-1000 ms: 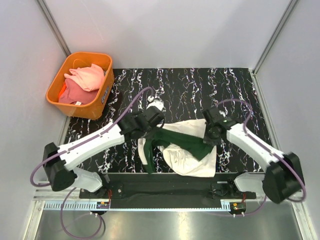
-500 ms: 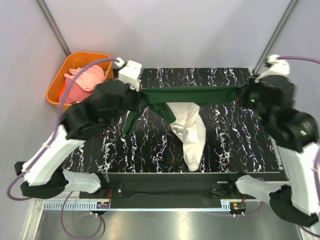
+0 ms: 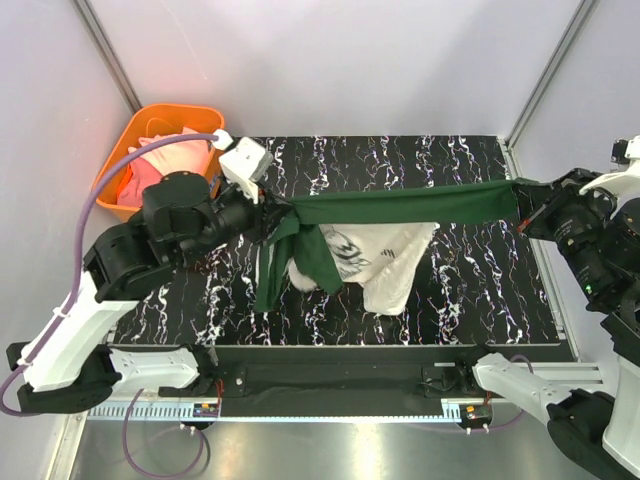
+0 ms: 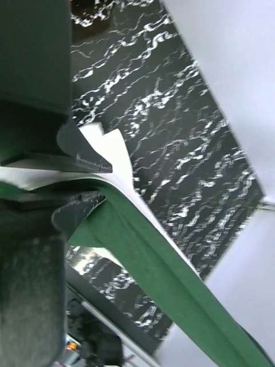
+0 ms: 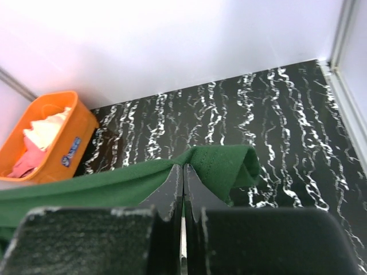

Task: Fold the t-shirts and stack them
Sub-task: Flatten the tshirt out

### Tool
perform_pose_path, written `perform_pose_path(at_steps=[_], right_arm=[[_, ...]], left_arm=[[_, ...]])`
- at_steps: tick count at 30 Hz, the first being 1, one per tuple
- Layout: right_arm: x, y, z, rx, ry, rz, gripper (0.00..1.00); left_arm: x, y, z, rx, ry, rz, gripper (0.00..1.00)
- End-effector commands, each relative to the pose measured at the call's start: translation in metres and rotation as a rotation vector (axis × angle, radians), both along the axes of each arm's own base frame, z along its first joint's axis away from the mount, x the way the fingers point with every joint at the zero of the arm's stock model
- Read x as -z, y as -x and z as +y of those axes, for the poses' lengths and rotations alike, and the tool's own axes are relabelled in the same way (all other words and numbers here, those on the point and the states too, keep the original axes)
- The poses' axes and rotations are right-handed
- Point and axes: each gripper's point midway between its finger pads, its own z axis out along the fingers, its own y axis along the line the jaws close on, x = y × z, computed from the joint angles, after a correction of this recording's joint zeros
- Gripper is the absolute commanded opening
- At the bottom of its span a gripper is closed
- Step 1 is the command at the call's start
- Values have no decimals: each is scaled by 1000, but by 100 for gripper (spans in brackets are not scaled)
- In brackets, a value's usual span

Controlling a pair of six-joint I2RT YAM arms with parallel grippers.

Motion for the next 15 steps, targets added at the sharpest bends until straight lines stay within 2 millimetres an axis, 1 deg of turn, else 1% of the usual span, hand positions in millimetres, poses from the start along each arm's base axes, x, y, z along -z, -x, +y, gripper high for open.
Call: perform_pose_path(at_steps=[1, 2, 3, 4, 5, 6, 7, 8, 10, 11, 12, 13, 14, 15], right_arm=[[-12, -5, -23, 128, 26, -31, 0], [-13, -9, -23, 131, 45, -30, 0], [-14, -19, -19, 133, 59, -19, 0], [-15, -24, -16, 128, 67, -15, 0], [-16, -29, -13, 119, 83, -10, 0], [-19, -36, -9, 117, 86, -9, 0], [-21, -39, -8, 121, 93, -11, 0], [-24, -41, -9, 126, 99, -15, 0], [-39, -40, -16, 162, 98, -48, 0], [-44, -39, -21, 178, 115, -61, 0], [-55, -37, -25, 193, 109, -89, 0], [-60, -34, -26, 192, 113, -104, 0], [-65, -33, -25, 180, 118, -117, 0], [-76, -31, -23, 164, 108, -148, 0]], left_arm=[[-3, 2, -2, 23, 22, -10, 26], [2, -2, -4, 8, 10, -2, 29], [4, -6, -2, -14, 3, 3, 29], [15, -10, -2, -41, -13, 22, 28], [19, -16, -1, -73, -26, 27, 25], [27, -19, -3, -77, -47, 37, 21], [37, -23, -2, -102, -72, 48, 0], [41, -26, -2, -122, -77, 57, 0], [44, -28, -5, -133, -61, 82, 0], [35, -27, -12, -107, -24, 78, 0], [31, -26, -18, -86, -9, 82, 0], [30, -27, -27, -60, -4, 92, 0], [27, -20, -39, 4, 11, 105, 8], [24, -18, -46, 43, 18, 108, 19]])
